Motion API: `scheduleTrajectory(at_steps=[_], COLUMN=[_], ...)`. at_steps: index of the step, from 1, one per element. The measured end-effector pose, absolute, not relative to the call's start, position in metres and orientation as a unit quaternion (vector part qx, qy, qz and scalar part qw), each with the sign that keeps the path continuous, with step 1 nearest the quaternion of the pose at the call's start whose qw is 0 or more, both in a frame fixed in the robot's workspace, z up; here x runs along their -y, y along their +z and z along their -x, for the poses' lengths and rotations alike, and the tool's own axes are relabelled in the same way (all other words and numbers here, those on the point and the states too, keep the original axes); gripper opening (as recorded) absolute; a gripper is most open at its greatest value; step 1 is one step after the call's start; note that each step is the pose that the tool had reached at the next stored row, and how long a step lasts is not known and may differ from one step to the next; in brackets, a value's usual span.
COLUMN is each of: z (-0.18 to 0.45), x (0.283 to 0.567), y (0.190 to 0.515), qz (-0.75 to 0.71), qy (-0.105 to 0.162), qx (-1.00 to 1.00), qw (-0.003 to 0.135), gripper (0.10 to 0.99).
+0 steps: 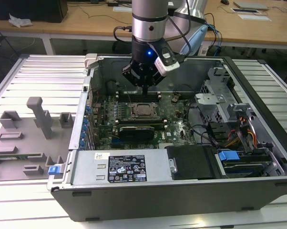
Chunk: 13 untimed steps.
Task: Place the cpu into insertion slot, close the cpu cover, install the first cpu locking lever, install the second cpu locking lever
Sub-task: 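Install the first cpu locking lever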
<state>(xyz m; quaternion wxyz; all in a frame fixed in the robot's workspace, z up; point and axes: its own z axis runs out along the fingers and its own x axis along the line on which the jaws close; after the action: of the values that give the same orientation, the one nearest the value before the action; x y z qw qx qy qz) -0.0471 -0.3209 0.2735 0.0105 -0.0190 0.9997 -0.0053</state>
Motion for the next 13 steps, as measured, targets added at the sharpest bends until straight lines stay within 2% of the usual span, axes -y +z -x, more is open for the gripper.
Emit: scheduleTrajectory(at_steps=[13], z=[0.075], x=[0.32], y=[0.274], qz=[0.019], qy=[-0.005], qx=[-1.0], qw=[0.012], gripper=[0.106])
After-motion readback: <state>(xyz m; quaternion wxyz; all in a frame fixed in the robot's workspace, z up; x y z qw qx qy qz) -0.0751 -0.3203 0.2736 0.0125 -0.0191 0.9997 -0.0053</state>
